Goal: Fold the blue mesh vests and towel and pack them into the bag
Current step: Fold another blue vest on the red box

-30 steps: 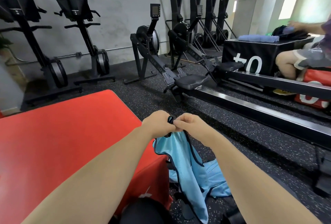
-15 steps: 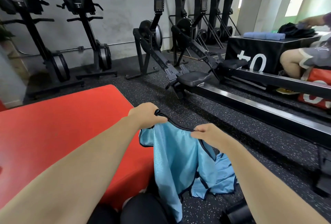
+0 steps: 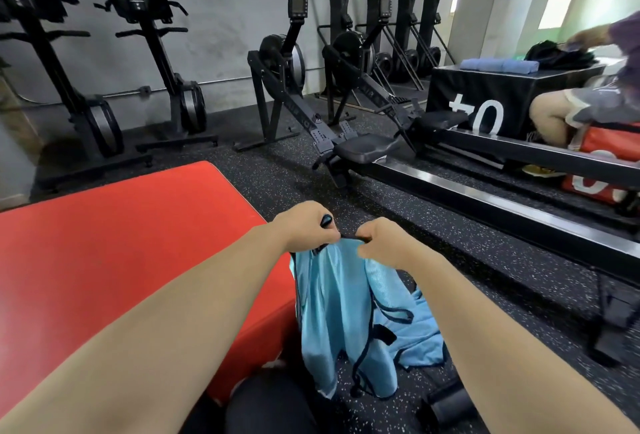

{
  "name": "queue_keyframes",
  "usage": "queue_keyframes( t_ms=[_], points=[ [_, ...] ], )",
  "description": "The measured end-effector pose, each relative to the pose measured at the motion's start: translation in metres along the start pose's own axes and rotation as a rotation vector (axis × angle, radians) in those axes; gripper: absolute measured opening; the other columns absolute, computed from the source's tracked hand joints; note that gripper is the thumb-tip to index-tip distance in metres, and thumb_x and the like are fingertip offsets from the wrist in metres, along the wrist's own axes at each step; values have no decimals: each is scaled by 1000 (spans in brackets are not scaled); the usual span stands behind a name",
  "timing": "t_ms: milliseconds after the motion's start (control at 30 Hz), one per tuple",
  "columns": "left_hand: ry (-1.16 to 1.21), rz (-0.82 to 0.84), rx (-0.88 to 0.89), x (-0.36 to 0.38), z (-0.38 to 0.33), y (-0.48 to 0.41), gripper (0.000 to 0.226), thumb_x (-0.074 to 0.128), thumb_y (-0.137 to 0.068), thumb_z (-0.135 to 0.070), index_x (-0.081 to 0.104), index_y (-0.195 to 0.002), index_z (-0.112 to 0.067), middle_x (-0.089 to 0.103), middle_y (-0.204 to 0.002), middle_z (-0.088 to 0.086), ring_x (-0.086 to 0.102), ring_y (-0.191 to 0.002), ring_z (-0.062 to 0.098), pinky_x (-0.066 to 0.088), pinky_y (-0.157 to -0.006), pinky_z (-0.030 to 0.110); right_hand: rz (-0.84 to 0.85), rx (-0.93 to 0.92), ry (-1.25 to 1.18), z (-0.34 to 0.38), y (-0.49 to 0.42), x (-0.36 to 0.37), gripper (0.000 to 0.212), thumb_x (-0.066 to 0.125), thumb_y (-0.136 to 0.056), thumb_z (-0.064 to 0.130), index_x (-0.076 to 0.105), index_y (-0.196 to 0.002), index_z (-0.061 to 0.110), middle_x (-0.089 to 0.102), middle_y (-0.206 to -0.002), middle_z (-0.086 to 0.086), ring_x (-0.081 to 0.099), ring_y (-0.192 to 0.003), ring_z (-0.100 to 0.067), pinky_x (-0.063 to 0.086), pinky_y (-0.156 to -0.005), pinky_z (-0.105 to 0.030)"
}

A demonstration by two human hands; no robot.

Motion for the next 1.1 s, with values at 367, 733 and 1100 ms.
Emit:
queue_keyframes(
  t_ms=[367, 733, 1100],
  points=[
    [-361, 2, -81, -14, 19, 18, 25, 44, -95, -31, 61, -94, -13, 68, -92, 4, 65, -88, 22, 47, -76, 33, 89, 92, -109, -13, 13, -4, 34, 70, -71, 9, 40, -59, 19, 36, -60, 1, 33, -54, -16, 26, -51, -25],
    [-500, -33, -115, -21, 28, 33, 24, 40, -99, -30, 59, -99, -15, 63, -95, -1, 60, -89, 21, 40, -68, 31, 245, 277, -269, -7, 32, -11, 12, 69, -87, 26, 67, -98, 20, 51, -113, 0, 50, -113, -22, 37, -97, -32],
    [-493, -67, -112, -24, 19, 36, 24, 40, -101, -31, 59, -101, -16, 65, -98, -1, 60, -90, 21, 45, -73, 33, 18, 451, -247, -48, 36, -29, 48, 72, -85, 10, 54, -127, -4, 57, -126, -22, 60, -106, -37, 53, -94, -47]
  ],
)
Point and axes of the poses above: each hand's wrist, its own y-axis away from the middle knuckle, its own x-axis out of the palm, z = x × y, the point moved 10 cm from there along -y, towards the middle knuckle
